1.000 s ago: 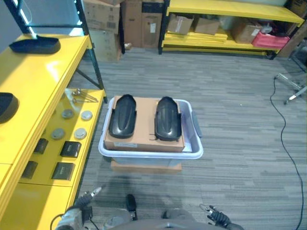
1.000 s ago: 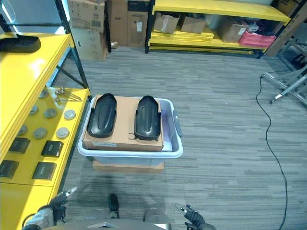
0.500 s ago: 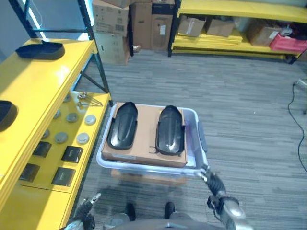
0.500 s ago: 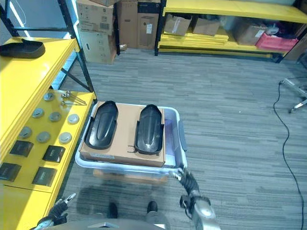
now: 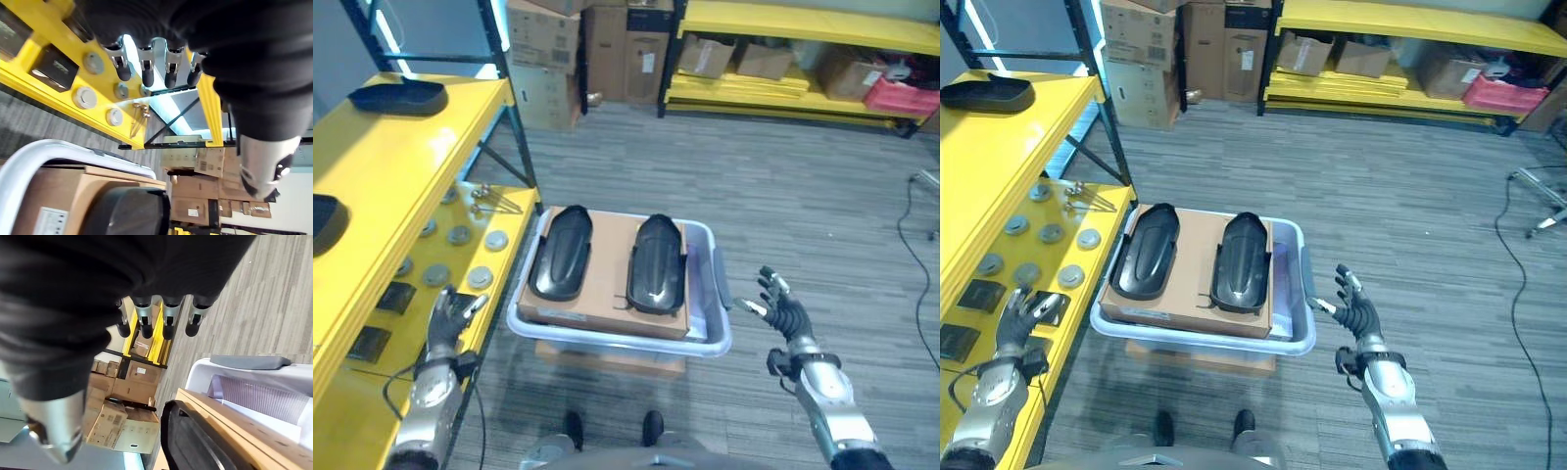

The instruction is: Move parts from the plastic box to the shelf.

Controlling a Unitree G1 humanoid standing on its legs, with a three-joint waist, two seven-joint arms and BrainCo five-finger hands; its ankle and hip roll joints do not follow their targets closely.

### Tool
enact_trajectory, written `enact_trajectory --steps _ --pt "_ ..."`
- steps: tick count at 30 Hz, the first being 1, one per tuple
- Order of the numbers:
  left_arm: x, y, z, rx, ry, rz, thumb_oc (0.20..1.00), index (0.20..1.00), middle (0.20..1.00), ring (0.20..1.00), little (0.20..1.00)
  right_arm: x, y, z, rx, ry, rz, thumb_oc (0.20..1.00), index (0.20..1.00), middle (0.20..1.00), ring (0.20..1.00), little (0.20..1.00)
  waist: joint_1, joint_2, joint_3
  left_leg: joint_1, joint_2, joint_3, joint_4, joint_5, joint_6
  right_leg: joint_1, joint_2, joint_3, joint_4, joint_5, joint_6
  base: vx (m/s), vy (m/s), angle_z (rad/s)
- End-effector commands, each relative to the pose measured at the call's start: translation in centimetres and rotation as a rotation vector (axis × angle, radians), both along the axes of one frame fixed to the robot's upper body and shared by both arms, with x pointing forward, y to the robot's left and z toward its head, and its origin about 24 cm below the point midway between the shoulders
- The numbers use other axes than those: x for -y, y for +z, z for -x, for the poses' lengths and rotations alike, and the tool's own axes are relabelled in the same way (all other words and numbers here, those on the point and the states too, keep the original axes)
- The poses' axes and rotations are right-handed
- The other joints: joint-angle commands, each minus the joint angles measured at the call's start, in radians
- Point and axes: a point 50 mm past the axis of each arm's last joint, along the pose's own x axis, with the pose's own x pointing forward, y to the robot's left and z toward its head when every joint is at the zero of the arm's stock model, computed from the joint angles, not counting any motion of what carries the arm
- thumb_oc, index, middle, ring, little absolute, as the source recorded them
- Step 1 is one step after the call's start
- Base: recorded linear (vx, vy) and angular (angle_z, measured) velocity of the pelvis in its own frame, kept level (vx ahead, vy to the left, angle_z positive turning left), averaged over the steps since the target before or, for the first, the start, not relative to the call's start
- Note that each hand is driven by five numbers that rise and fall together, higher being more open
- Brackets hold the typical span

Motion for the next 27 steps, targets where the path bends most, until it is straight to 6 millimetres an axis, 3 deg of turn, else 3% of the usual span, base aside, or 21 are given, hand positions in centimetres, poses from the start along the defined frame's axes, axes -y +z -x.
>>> enact_trajectory --steps 1,4,7,8,9,12,13,15,19,22,27 --pt "-0.2 -1.7 -0.5 -0.135 0.020 -0.017 1.000 1.000 1.000 1.000 1.000 0.7 1.2 -2.1 0.024 -0.075 0.027 1.000 1.000 1.000 1.000 1.000 0.025 0.003 0.007 -0.033 0.031 -0.018 0.000 0.001 -0.028 0.004 -0.037 -0.012 0.006 -0.016 0.035 0.04 0.004 0.14" --pt "0.4 -4.8 1.5 -0.299 0.004 -0.029 1.000 1.000 1.000 1.000 1.000 1.3 1.3 -3.7 -0.001 -0.102 0.056 1.000 1.000 1.000 1.000 1.000 0.050 0.016 0.015 -0.038 0.027 -0.030 0.000 0.004 -0.033 0.006 -0.044 -0.024 0.001 -0.013 0.032 0.05 0.021 0.09" --pt "0.6 -6.2 2.7 -0.349 0.002 -0.021 1.000 1.000 1.000 1.000 1.000 1.6 1.8 -4.7 -0.007 -0.113 0.076 1.000 1.000 1.000 1.000 1.000 0.063 0.024 0.019 -0.043 0.025 -0.033 0.000 0.005 -0.035 0.003 -0.047 -0.025 0.001 -0.013 0.031 0.03 0.051 0.03" --pt "0.9 -7.7 4.1 -0.391 0.015 0.014 1.000 1.000 1.000 1.000 1.000 1.9 3.4 -6.8 0.005 -0.131 0.103 1.000 1.000 1.000 1.000 1.000 0.078 0.035 0.030 -0.062 0.021 -0.038 0.000 0.012 -0.039 -0.012 -0.052 -0.026 0.001 -0.014 0.027 0.01 0.058 0.05" --pt "0.9 -7.6 4.0 -0.390 0.015 0.014 1.000 1.000 1.000 1.000 1.000 1.9 3.4 -6.9 0.005 -0.131 0.103 1.000 1.000 1.000 1.000 1.000 0.077 0.036 0.030 -0.063 0.021 -0.038 0.000 0.012 -0.039 -0.013 -0.052 -0.026 0.001 -0.013 0.027 -0.04 0.088 0.03" --pt "1.2 -7.9 3.9 -0.379 0.006 0.037 1.000 1.000 1.000 1.000 1.000 2.4 6.5 -9.4 0.062 -0.164 0.147 1.000 1.000 1.000 1.000 1.000 0.094 0.050 0.070 -0.108 0.015 -0.051 0.000 0.026 -0.045 -0.047 -0.059 -0.030 0.001 -0.009 0.025 -0.13 0.050 0.06" --pt "1.2 -7.9 3.9 -0.379 0.006 0.037 1.000 1.000 1.000 1.000 1.000 2.4 6.5 -9.4 0.062 -0.164 0.147 1.000 1.000 1.000 1.000 1.000 0.094 0.050 0.070 -0.108 0.015 -0.051 0.000 0.026 -0.045 -0.047 -0.059 -0.030 0.001 -0.009 0.025 -0.14 0.042 0.07" --pt "1.7 -7.6 2.7 -0.336 -0.037 0.064 1.000 1.000 1.000 1.000 1.000 3.5 10.3 -11.5 0.125 -0.212 0.177 1.000 1.000 1.000 1.000 1.000 0.110 0.065 0.124 -0.163 0.008 -0.066 0.000 0.045 -0.050 -0.094 -0.066 -0.039 0.001 0.000 0.026 -0.24 0.054 0.23" --pt "2.3 -7.1 1.3 -0.302 -0.060 0.088 1.000 1.000 1.000 1.000 1.000 3.9 12.4 -12.7 0.119 -0.237 0.214 1.000 1.000 1.000 1.000 1.000 0.117 0.077 0.171 -0.205 0.001 -0.078 0.000 0.059 -0.050 -0.135 -0.070 -0.044 0.005 0.006 0.025 -0.16 0.034 0.09" --pt "2.7 -7.0 0.9 -0.293 -0.070 0.098 1.000 1.000 1.000 1.000 1.000 4.0 12.6 -13.0 0.093 -0.252 0.230 1.000 1.000 1.000 1.000 1.000 0.120 0.081 0.191 -0.220 0.000 -0.082 0.000 0.064 -0.050 -0.150 -0.072 -0.047 0.011 0.007 0.024 -0.07 0.022 0.03" --pt "3.4 -6.7 -0.1 -0.282 -0.110 0.112 1.000 1.000 1.000 1.000 1.000 3.6 11.2 -13.3 -0.049 -0.175 0.299 1.000 1.000 1.000 1.000 1.000 0.119 0.082 0.223 -0.234 -0.002 -0.088 0.000 0.069 -0.051 -0.175 -0.078 -0.054 0.028 0.008 0.026 -0.02 0.019 0.04"
